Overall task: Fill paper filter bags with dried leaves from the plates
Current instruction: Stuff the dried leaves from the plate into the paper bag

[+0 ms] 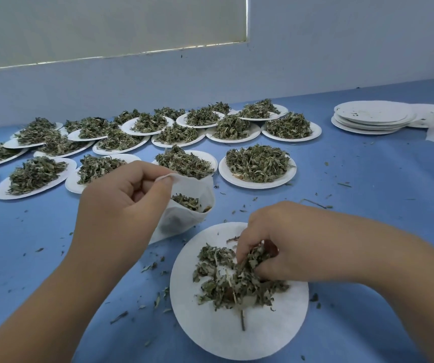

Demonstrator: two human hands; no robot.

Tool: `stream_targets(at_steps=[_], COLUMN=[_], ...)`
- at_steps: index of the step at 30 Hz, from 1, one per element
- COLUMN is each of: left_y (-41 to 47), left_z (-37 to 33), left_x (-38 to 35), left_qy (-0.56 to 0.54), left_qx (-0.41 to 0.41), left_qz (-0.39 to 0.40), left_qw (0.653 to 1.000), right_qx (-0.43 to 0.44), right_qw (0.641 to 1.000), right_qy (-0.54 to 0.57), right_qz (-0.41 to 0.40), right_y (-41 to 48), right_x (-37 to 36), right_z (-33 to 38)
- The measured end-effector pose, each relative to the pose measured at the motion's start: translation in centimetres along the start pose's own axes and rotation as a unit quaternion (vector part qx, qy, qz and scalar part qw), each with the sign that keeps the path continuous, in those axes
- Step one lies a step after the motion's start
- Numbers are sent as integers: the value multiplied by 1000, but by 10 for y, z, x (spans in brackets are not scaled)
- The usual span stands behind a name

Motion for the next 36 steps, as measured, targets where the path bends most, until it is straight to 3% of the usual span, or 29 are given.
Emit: stream_targets(at_steps=[9,19,30,36], left_y=[-4,-14,-21,-19], left_z=[-1,-5,-5,-5], left_x=[0,-17,-26,-27], left_qy=[-2,86,67,45], left_qx=[-23,-60,-39,-8], left_qz=[-34,-3,22,41], left_qw=[999,994,997,998], right_qx=[11,112,16,60], right_qw=[994,934,940,931], right_qy=[92,260,76,-10], right_qz=[-65,-216,-331,-359], right_y=[-4,-1,15,12], right_x=[14,26,6,7], right_z=[-5,-3,15,23])
Point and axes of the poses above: each hand's wrist, its own y-axis towards the middle knuckle, its own x-axis out of the back of the hand, z = x × y, the point moved 2 cm from there along y, towards the middle knuckle, and after that the axes turned 15 degrees about x, right-handed, at the moved point
